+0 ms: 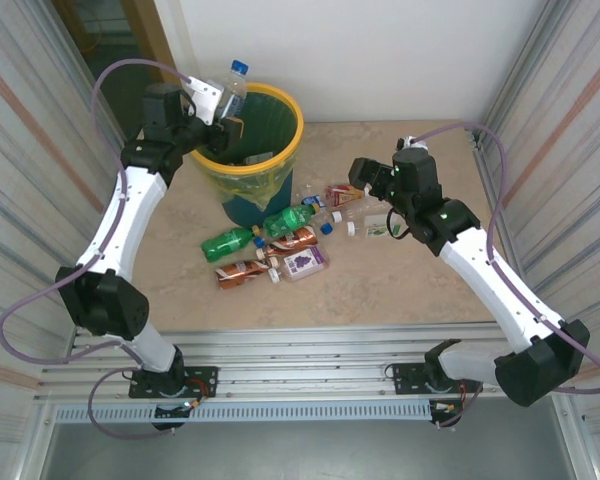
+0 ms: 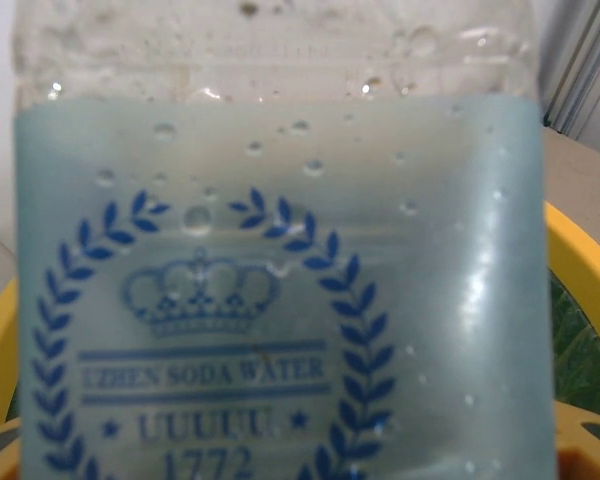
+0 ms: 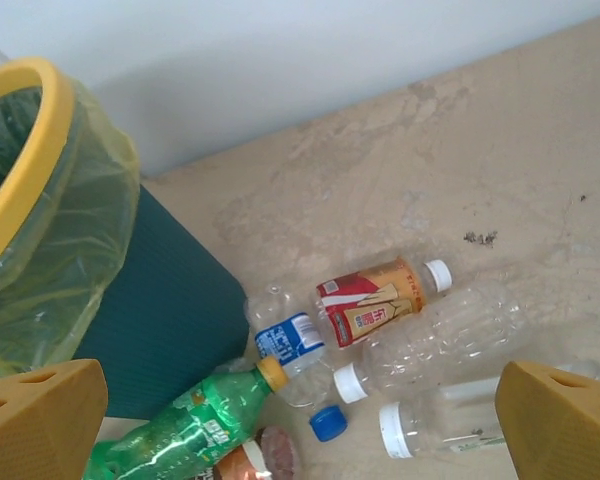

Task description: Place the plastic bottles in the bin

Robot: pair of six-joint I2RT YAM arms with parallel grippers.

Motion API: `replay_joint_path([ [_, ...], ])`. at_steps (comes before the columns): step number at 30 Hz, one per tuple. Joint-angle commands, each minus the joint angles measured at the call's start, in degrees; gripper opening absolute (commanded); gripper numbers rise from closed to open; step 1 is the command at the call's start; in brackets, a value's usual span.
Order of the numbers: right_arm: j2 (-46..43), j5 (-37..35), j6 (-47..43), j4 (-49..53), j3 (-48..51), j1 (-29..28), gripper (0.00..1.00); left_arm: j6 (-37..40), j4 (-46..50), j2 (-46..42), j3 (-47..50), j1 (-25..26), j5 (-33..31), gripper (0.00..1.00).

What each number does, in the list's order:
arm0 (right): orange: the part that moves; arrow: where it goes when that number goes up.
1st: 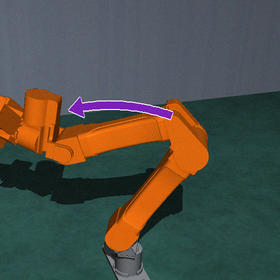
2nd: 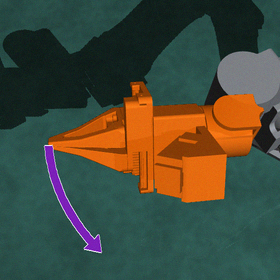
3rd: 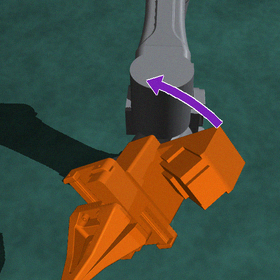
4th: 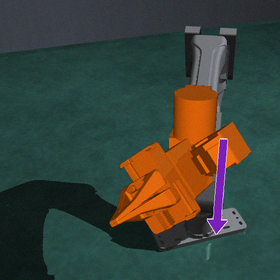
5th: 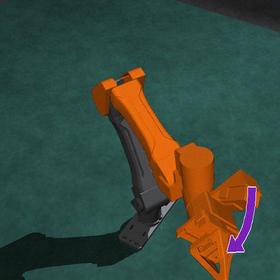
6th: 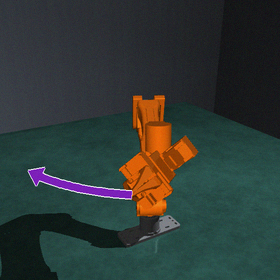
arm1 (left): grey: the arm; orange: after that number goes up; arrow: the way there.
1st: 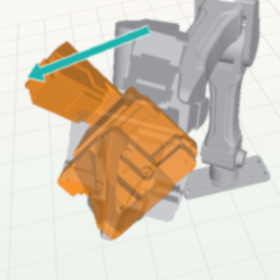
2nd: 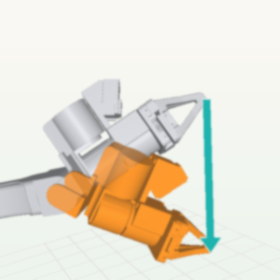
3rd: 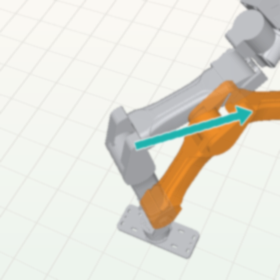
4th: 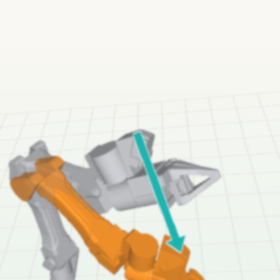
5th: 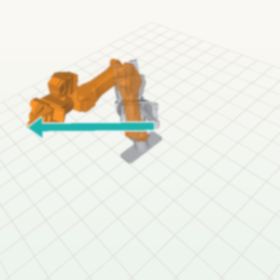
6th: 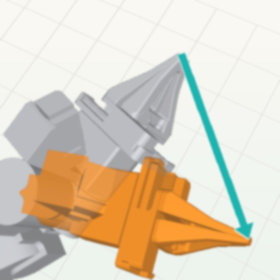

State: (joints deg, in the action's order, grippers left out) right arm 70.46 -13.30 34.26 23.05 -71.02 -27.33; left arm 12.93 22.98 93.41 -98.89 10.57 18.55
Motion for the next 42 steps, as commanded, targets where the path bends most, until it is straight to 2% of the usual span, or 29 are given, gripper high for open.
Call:
replay_joint_path([
  [1, -0.11, -0.83, 1.16, 0.97, 0.63, 0.60, 0.98, 2.54, 2.83, 1.46, -3.20, -0.90, 1.49, 0.00],
  [9, 1.39, 0.60, 1.86, 2.46, 0.38, 1.98, 0.98, 4.22, 5.93, 3.91, -5.78, -1.34, 1.11, 0.00],
  [23, 1.08, -1.62, 2.47, 9.02, -0.53, 3.26, 0.98, 5.78, 8.15, 9.68, -9.55, -1.43, 3.70, 0.01],
  [34, 5.31, -0.15, 3.62, 11.81, -0.52, 5.61, 0.98, 6.41, 9.57, 12.22, -9.46, -1.43, 2.98, 0.22],
  [39, 9.48, 1.85, 2.11, 12.91, -1.27, 7.35, 0.98, 6.84, 10.33, 13.18, -10.35, -1.43, 2.81, 0.42],
  [42, 12.90, 5.75, -0.25, 12.90, -2.51, 9.50, 0.98, 6.74, 10.33, 13.25, -10.54, -1.43, 3.03, 0.49],
])
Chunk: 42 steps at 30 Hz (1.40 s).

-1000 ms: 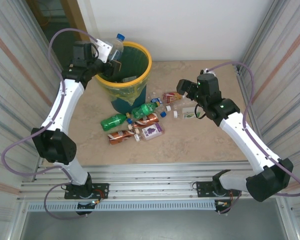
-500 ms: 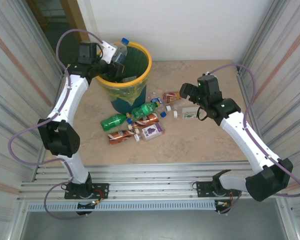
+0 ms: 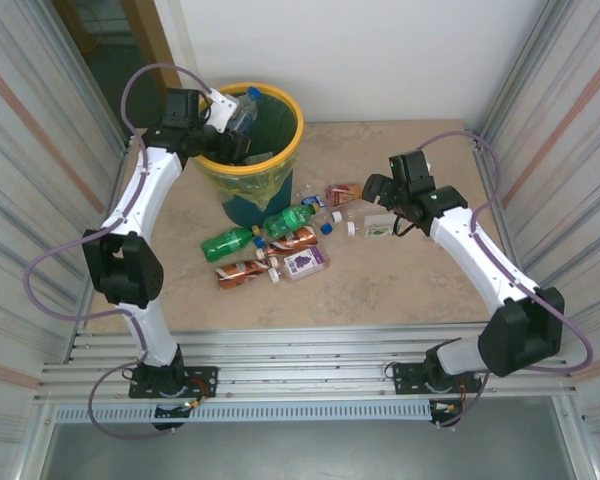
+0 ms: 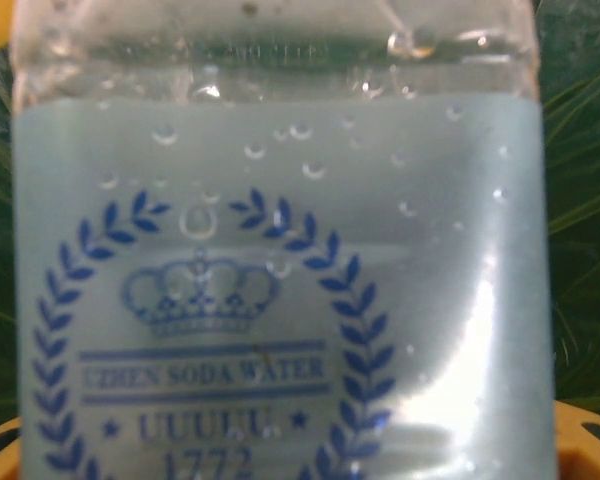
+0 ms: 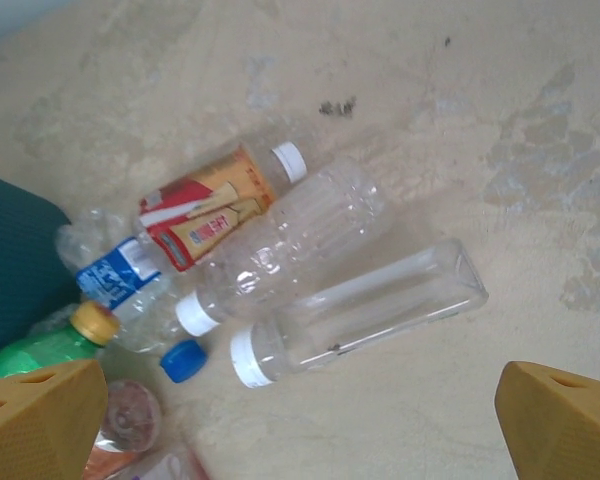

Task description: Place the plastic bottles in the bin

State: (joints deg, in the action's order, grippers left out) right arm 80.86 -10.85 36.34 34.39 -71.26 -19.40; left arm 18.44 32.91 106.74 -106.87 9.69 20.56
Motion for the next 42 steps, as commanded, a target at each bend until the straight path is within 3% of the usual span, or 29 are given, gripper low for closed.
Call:
replay_joint_path([
  [1, 3.47, 3.79, -3.01, 1.56, -2.62, 2.18, 0.98, 1.15, 0.40, -0.03, -2.68, -0.56, 1.08, 0.53],
  [11, 11.20, 13.57, -10.28, -0.63, -6.83, 8.01, 0.98, 0.21, 0.41, -0.80, -4.49, -0.51, 1.94, 0.78],
  [22, 19.29, 19.11, -15.06, -2.05, -12.17, 8.97, 0.99, -1.94, -0.99, -6.34, -2.52, -0.47, 1.24, 0.81],
  [35, 26.60, 22.10, -16.30, -0.64, -15.58, 11.70, 0.98, -6.84, -6.35, -16.71, 5.84, -0.20, -0.12, 0.99],
  [42, 28.49, 25.25, -16.42, -0.51, -15.05, 12.61, 0.98, -8.76, -8.60, -22.55, 12.49, 1.50, -2.04, 0.99],
])
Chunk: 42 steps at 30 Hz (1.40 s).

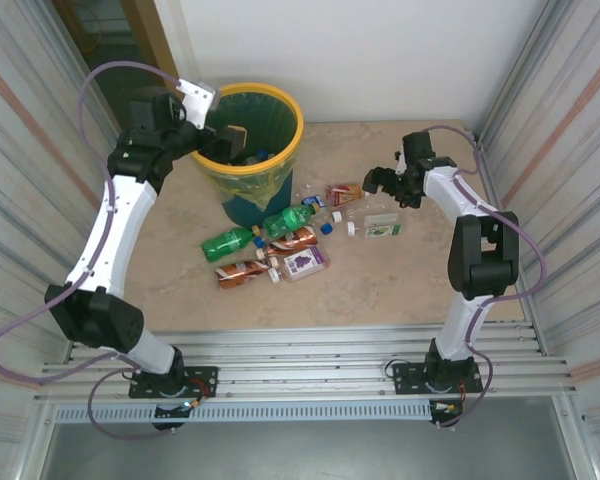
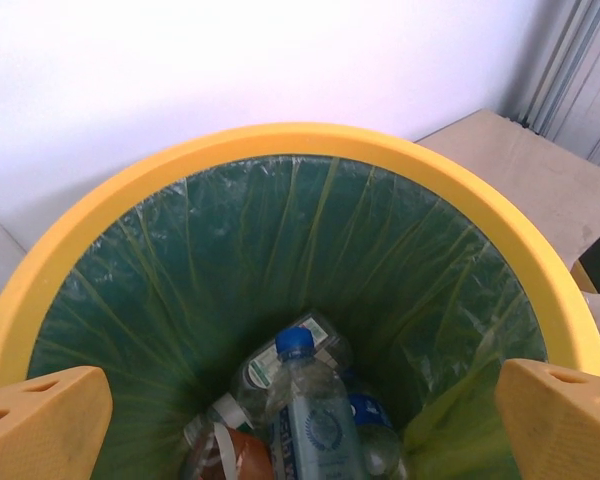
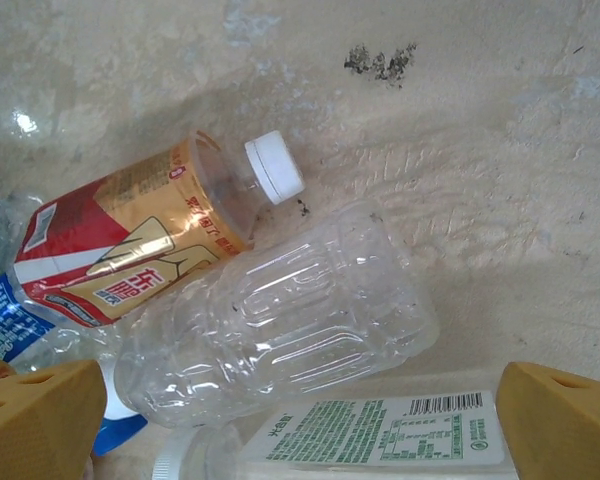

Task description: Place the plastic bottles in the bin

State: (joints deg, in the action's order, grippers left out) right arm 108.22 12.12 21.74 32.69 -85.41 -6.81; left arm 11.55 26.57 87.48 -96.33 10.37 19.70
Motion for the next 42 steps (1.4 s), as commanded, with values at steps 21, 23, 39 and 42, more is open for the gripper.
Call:
replay_joint_path([
  [21, -4.67, 1.43, -0.20, 5.17, 6.73, -0.96, 1.00, -13.15, -7.76, -12.51, 15.29, 2.86, -3.18, 0.99],
  [23, -5.77, 1.63, 0.69, 5.33, 8.04, -1.55, 1.00, -13.73, -7.98, -12.75, 15.64, 2.90, -2.97, 0.99],
  [39, -11.89, -0.46, 5.81, 7.19, 16.25, -10.48, 0.99, -15.24, -9.03, -14.06, 18.79, 3.05, -2.88, 0.99],
  [42, -12.75, -0.75, 6.44, 7.48, 17.06, -12.31, 0.99, -15.24, -9.25, -14.35, 19.49, 3.08, -3.35, 0.99],
])
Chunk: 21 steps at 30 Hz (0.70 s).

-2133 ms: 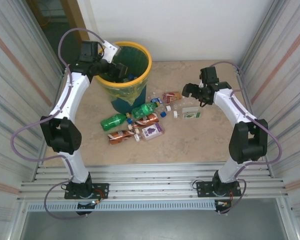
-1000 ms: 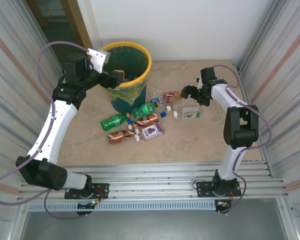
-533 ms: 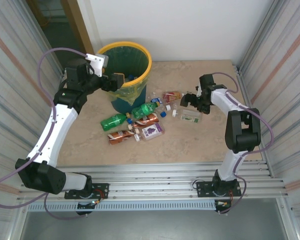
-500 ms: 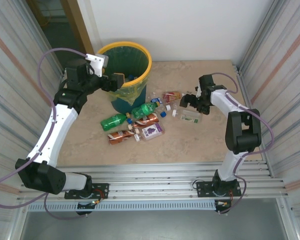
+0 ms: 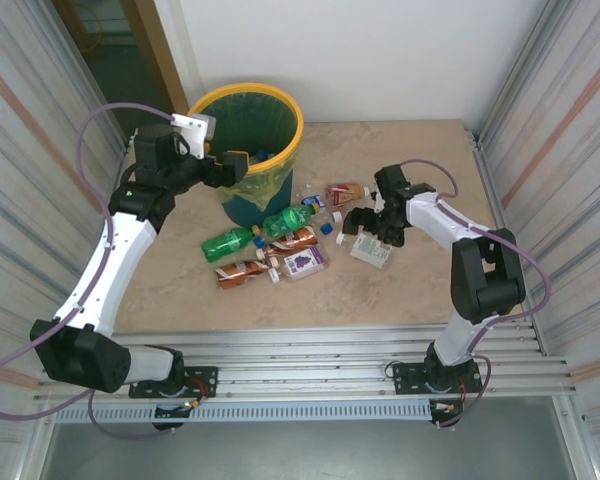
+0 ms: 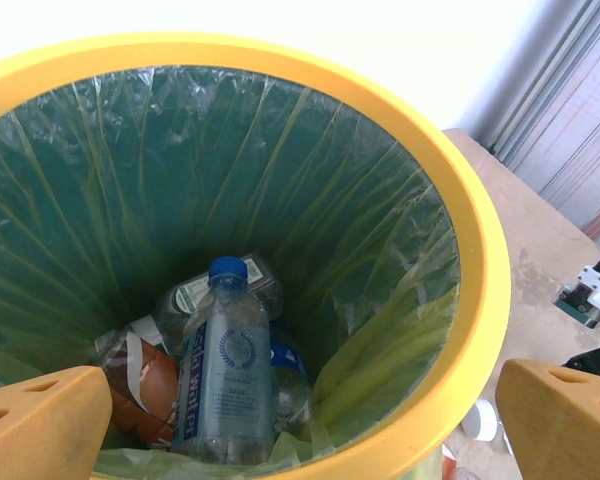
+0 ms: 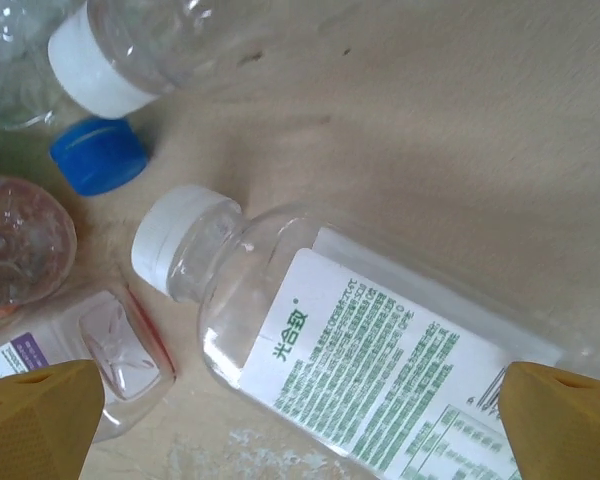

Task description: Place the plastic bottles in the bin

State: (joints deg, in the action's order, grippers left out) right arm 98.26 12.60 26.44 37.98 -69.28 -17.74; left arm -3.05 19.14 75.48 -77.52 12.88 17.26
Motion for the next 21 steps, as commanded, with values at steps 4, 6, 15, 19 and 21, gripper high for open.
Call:
replay_joint_path([
  [4, -4.18, -4.34, 1.51, 3.39, 1.03, -2.82, 0.99, -0.63, -1.91, -2.40, 1.07, 0.55, -1.32, 0.99],
  [6, -4.60, -6.52, 0.51, 4.25, 0.67, -2.90, 0.99, -0.73, -2.06, -2.37, 1.23, 0.56, -1.20, 0.99],
  [15, -3.08, -9.84, -7.92, 2.56, -1.47, -1.27, 0.98, -1.21, -2.44, -2.86, 2.00, 0.56, -0.82, 0.99],
  [19, -0.20, -6.72, -10.00, -0.32, -1.89, 1.47, 0.98, -0.99, -2.15, -3.30, 2.22, 0.56, -1.24, 0.99],
  [21, 1.21, -5.29, -10.80, -1.68, -2.01, 2.64, 0.98, -0.74, -1.96, -3.37, 2.20, 0.52, -1.52, 0.99],
])
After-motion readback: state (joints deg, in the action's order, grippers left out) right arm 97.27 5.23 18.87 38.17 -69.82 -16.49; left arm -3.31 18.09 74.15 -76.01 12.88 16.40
